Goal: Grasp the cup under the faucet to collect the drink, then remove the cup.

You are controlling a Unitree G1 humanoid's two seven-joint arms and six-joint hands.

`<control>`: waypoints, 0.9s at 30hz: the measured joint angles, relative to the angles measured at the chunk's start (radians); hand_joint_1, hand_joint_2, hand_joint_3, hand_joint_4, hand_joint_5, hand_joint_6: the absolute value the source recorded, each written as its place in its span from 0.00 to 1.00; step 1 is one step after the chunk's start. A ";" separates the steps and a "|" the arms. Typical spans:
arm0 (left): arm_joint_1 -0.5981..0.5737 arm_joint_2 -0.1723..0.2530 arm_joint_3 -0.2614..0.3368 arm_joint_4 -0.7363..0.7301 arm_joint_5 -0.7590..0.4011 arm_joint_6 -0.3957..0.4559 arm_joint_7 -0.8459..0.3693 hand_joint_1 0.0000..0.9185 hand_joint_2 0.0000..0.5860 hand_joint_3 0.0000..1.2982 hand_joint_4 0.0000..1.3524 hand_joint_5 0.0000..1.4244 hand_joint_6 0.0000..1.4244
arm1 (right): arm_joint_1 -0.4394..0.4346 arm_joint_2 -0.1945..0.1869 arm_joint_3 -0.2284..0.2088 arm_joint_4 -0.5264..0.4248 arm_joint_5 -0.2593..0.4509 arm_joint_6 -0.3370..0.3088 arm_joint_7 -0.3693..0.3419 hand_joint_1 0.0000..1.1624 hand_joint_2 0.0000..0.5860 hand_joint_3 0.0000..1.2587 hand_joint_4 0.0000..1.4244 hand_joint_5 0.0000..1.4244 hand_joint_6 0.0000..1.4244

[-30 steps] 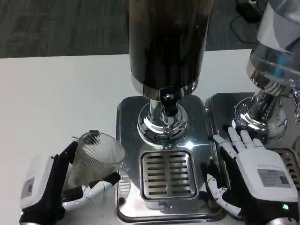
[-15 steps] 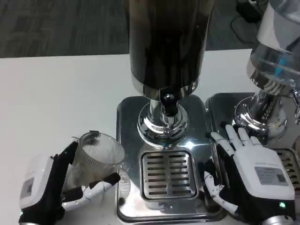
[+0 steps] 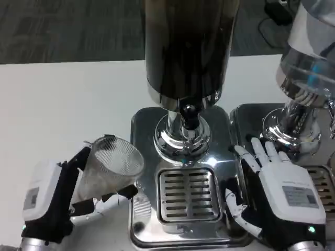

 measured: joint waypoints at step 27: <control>-0.174 -0.044 -0.119 0.092 0.007 -0.112 -0.103 0.63 0.28 0.28 0.27 0.46 0.49 | 0.060 0.069 0.005 -0.027 -0.041 0.103 -0.085 0.34 0.91 0.12 0.00 0.00 0.03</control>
